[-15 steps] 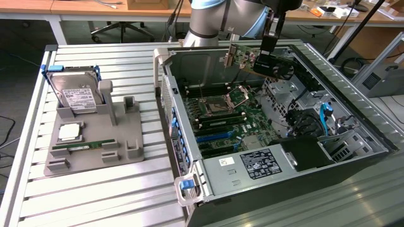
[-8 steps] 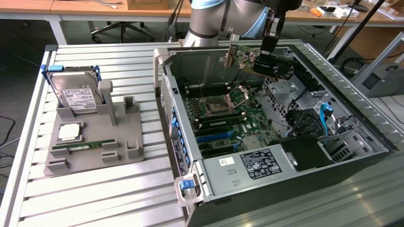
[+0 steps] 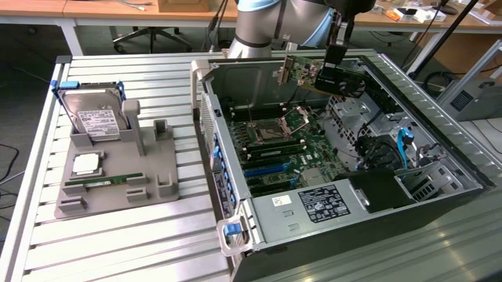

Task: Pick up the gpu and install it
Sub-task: 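Insert the gpu into the slot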

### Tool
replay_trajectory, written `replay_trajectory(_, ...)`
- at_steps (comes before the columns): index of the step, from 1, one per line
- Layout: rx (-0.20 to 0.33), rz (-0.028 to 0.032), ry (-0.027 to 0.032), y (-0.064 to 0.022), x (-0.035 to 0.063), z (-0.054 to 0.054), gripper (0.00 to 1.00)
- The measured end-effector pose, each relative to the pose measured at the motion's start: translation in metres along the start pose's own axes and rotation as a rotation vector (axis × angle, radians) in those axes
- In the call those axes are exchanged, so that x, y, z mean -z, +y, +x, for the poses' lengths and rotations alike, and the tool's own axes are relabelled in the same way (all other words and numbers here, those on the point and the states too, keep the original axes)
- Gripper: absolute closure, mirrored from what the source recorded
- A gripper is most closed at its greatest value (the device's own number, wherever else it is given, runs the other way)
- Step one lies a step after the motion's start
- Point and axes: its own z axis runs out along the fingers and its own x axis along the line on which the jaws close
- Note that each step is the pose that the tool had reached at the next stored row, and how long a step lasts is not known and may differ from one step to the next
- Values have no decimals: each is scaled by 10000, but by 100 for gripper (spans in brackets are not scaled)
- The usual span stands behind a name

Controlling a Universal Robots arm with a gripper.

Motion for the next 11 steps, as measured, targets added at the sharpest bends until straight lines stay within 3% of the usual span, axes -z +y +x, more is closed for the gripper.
replay_trajectory(11,284,-10,-33,0,0,0,73)
